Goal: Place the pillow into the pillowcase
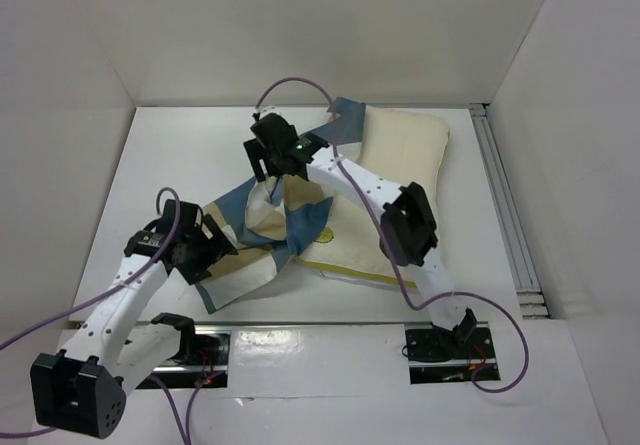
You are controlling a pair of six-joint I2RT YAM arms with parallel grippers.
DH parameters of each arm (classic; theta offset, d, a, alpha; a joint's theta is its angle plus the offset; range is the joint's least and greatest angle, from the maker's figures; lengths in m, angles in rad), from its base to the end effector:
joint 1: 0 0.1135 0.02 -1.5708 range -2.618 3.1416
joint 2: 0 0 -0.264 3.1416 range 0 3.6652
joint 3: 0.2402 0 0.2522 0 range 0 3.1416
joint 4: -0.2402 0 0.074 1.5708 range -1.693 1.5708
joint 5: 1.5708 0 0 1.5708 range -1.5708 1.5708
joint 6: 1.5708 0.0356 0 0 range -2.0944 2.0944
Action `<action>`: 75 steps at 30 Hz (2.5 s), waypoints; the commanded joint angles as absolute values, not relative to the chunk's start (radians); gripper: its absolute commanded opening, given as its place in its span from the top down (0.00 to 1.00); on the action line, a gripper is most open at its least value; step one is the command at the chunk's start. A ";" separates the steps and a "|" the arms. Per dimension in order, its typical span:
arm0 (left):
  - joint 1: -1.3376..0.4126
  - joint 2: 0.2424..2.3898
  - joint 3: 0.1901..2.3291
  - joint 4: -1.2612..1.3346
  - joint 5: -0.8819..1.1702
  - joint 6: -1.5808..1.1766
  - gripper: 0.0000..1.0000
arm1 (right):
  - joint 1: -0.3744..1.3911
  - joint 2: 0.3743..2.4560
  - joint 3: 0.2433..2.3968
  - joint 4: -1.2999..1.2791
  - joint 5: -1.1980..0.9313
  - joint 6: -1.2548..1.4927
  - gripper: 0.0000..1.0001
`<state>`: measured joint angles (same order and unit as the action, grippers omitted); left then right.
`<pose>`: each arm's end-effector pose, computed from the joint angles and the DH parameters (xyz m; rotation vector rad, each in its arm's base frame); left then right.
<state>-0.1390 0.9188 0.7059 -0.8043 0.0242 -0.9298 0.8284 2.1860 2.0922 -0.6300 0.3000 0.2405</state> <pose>0.1678 -0.0243 0.2370 -1.0113 2.4466 -0.4106 0.3477 0.3634 0.2944 -0.5075 2.2080 0.2250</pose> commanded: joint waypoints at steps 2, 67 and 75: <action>-0.190 0.902 0.614 -0.734 0.035 -1.003 0.04 | 0.804 2.348 2.261 -0.741 0.274 0.225 0.13; 0.209 1.537 1.552 -0.667 0.164 -0.526 0.26 | 1.160 0.924 0.828 -0.449 0.747 0.682 0.22; -0.105 1.589 1.444 -0.638 0.212 -0.544 0.25 | 1.051 1.000 1.023 -0.949 0.899 0.994 0.16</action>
<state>0.0101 1.5650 1.4876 -0.6441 0.1848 -0.5514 1.0523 0.9367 0.9779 -0.6937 0.7994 0.8551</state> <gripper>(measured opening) 0.750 0.835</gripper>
